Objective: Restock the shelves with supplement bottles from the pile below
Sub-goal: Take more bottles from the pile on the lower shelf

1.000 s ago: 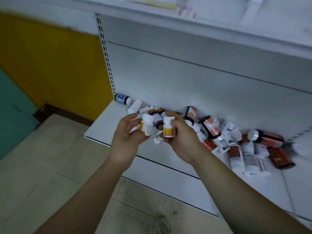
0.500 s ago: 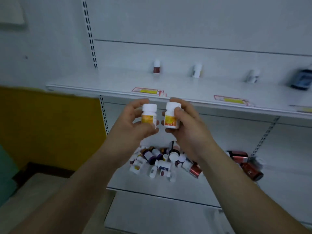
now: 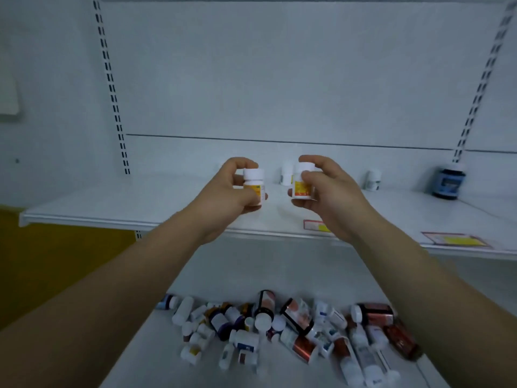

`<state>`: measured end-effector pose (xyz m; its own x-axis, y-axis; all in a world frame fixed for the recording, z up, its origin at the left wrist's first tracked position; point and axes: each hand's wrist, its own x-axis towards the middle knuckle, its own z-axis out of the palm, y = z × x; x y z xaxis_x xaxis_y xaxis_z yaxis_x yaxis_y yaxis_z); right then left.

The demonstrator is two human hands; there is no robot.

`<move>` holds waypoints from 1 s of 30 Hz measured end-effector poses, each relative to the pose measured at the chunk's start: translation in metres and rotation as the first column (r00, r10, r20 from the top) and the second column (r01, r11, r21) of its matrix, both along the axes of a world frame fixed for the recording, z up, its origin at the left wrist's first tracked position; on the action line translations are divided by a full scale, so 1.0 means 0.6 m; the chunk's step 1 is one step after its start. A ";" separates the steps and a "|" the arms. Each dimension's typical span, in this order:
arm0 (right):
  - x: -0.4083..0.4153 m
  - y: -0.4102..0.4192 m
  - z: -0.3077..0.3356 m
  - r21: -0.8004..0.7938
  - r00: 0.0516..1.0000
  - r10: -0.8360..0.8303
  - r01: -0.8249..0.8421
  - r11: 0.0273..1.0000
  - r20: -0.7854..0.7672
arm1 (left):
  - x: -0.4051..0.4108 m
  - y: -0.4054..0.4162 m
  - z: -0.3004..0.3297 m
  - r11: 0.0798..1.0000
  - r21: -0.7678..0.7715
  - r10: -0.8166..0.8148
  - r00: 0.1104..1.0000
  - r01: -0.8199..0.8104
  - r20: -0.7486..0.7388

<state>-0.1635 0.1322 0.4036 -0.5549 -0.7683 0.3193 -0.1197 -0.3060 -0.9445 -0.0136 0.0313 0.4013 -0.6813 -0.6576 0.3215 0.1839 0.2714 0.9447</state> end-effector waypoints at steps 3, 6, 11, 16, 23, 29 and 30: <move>-0.065 -0.016 0.019 0.117 0.991 -0.031 0.047 0.992 -0.133 | -0.066 -0.023 0.010 0.975 -0.211 0.102 0.981 -0.065 0.167; -0.126 -0.043 0.027 0.228 0.944 -0.063 0.143 0.963 -0.324 | -0.125 -0.048 0.014 0.937 -0.347 0.157 0.930 -0.035 0.332; -0.206 -0.091 0.009 0.376 0.866 0.027 0.188 0.907 -0.499 | -0.193 -0.084 -0.013 0.910 -0.415 0.197 0.881 -0.001 0.430; -0.258 -0.132 -0.018 0.435 0.807 0.072 0.239 0.868 -0.586 | -0.236 -0.122 -0.031 0.867 -0.498 0.283 0.843 -0.021 0.457; -0.294 -0.187 -0.019 0.428 0.726 0.076 0.315 0.847 -0.684 | -0.279 -0.166 -0.036 0.829 -0.559 0.319 0.836 -0.018 0.446; -0.305 -0.210 -0.023 0.393 0.652 0.058 0.382 0.837 -0.756 | -0.302 -0.189 -0.042 0.804 -0.593 0.348 0.844 -0.045 0.407; -0.306 -0.211 -0.023 0.389 0.646 0.057 0.384 0.837 -0.761 | -0.305 -0.192 -0.044 0.804 -0.593 0.349 0.844 -0.047 0.406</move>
